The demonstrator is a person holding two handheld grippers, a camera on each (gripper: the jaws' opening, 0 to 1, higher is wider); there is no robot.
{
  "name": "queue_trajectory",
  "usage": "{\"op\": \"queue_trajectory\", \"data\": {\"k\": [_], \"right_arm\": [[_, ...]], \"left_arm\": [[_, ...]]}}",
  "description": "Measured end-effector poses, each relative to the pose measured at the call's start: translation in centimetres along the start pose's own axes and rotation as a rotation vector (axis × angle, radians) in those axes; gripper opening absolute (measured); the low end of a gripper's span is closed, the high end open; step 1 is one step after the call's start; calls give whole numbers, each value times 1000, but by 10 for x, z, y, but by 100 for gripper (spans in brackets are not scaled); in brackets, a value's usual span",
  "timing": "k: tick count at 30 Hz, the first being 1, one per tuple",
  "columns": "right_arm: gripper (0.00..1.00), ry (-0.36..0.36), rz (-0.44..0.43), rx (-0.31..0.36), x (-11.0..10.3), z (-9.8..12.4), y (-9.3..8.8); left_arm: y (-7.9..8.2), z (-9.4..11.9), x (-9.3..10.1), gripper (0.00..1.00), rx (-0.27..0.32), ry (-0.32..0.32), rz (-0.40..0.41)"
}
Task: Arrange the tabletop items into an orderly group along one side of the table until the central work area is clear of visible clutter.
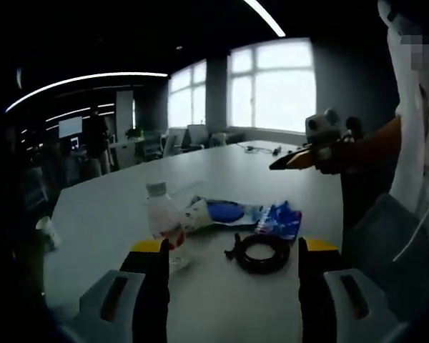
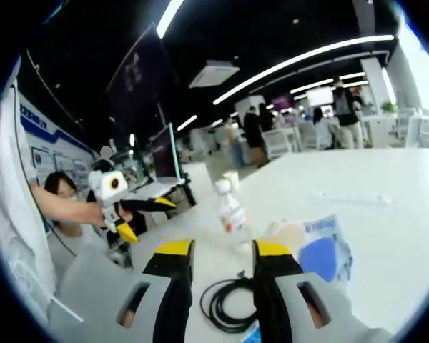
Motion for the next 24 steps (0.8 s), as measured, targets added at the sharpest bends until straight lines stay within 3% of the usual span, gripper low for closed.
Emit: {"op": "queue_trajectory", "data": {"k": [14, 24], "right_arm": [[31, -46, -6, -44, 21, -18, -1], [31, -48, -20, -104, 41, -49, -4]], "left_arm": [[-4, 7, 14, 67, -6, 19, 60], [-13, 21, 33, 66, -16, 66, 116]]}}
Point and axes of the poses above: the point that each gripper's makers call its tool centre point, and the gripper's own axes: z roughly backward along the fingers, x roughly to its right, y roughly out of its top, the point moved 6 cm from there along z, roughly backward along the fingers, and after that the axes turned 10 degrees about -z, right-handed, at the moved point
